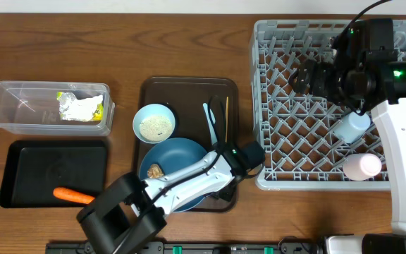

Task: Sort waste into correct bins and load items into the dishwasher rack
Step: 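Lift the blue plate off the brown tray with the left gripper, then tip the blue plate over the black tray to dump the food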

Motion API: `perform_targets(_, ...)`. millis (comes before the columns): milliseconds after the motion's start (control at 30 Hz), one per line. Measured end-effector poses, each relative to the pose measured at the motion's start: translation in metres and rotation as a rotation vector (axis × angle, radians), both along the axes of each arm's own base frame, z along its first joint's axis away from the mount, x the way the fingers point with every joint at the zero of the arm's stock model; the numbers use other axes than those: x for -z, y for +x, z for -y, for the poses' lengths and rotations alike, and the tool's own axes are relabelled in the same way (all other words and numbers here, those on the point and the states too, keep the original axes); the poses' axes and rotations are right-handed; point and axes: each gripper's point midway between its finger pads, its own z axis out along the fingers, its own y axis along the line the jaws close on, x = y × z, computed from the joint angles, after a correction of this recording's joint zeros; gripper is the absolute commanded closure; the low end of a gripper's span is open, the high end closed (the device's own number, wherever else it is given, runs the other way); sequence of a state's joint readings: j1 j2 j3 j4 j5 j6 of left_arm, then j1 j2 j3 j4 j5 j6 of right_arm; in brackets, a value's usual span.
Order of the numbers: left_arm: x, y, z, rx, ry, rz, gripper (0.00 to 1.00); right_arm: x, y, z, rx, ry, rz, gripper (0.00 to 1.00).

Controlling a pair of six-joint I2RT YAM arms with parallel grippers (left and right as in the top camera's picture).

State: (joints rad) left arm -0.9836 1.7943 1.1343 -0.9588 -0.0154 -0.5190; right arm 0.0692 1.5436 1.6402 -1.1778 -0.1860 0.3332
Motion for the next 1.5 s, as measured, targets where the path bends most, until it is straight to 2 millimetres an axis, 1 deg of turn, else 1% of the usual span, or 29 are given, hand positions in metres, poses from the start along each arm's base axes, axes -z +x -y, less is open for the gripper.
perform_targets(67, 0.002, -0.002, 0.001, 0.015, -0.002, -0.016, 0.83, 0.000, 0.000, 0.000, 0.000, 0.000, 0.000, 0.01)
perform_targets(100, 0.003, -0.002, 0.001, 0.026, -0.003, -0.022, 0.77, 0.000, 0.000, 0.000, 0.000, 0.000, 0.000, 0.01)
perform_targets(167, 0.005, -0.003, 0.003, 0.038, -0.008, -0.029, 0.71, 0.000, 0.000, 0.000, 0.000, 0.000, 0.000, 0.01)
perform_targets(233, 0.005, -0.003, 0.005, 0.047, -0.018, -0.032, 0.69, 0.000, 0.000, 0.000, 0.000, 0.000, 0.000, 0.01)
perform_targets(367, 0.007, -0.003, 0.006, 0.056, -0.021, -0.038, 0.69, 0.000, 0.000, 0.000, 0.000, 0.000, 0.000, 0.01)
perform_targets(467, 0.012, -0.004, 0.004, 0.064, -0.005, -0.051, 0.70, 0.000, -0.001, 0.000, 0.000, 0.000, -0.003, 0.01)
perform_targets(533, 0.017, -0.005, 0.003, 0.065, 0.009, -0.061, 0.80, 0.000, -0.001, 0.000, 0.000, 0.000, -0.003, 0.01)
perform_targets(567, 0.018, -0.006, 0.002, 0.066, 0.016, -0.066, 0.89, 0.000, -0.001, 0.000, 0.000, 0.000, -0.003, 0.01)
perform_targets(633, 0.020, -0.007, 0.000, 0.075, 0.029, -0.075, 0.94, 0.000, -0.001, 0.000, 0.000, 0.000, -0.003, 0.01)
perform_targets(867, 0.017, -0.011, -0.012, 0.082, 0.081, -0.084, 0.94, 0.000, -0.001, 0.000, 0.000, 0.000, -0.004, 0.01)
perform_targets(1000, 0.005, -0.014, -0.016, 0.077, 0.109, -0.103, 0.94, 0.000, -0.001, 0.000, 0.000, -0.001, -0.004, 0.01)
perform_targets(1100, -0.016, -0.011, -0.010, 0.064, 0.078, -0.087, 0.94, 0.000, -0.001, 0.000, 0.000, 0.000, -0.004, 0.01)
perform_targets(1200, -0.057, -0.001, 0.000, 0.033, -0.018, -0.006, 0.94, 0.000, -0.001, 0.000, 0.000, 0.000, -0.003, 0.01)
perform_targets(1233, -0.077, 0.005, 0.005, 0.012, -0.079, 0.039, 0.94, 0.000, -0.001, 0.000, 0.000, -0.001, -0.004, 0.01)
perform_targets(1300, -0.113, 0.016, 0.008, -0.039, -0.191, 0.123, 0.94, 0.000, -0.001, 0.000, 0.000, 0.000, -0.004, 0.01)
perform_targets(1333, -0.137, 0.023, 0.004, -0.080, -0.264, 0.177, 0.94, 0.000, -0.001, 0.000, 0.000, -0.001, -0.004, 0.01)
perform_targets(1400, -0.169, 0.032, -0.010, -0.156, -0.355, 0.255, 0.94, 0.000, -0.001, 0.000, 0.000, 0.000, -0.004, 0.01)
perform_targets(1467, -0.203, 0.043, -0.040, -0.267, -0.435, 0.356, 0.94, 0.000, -0.001, 0.000, 0.000, -0.001, -0.003, 0.01)
perform_targets(1500, -0.215, 0.046, -0.055, -0.317, -0.459, 0.399, 0.94, 0.000, -0.001, 0.000, 0.000, 0.000, -0.004, 0.01)
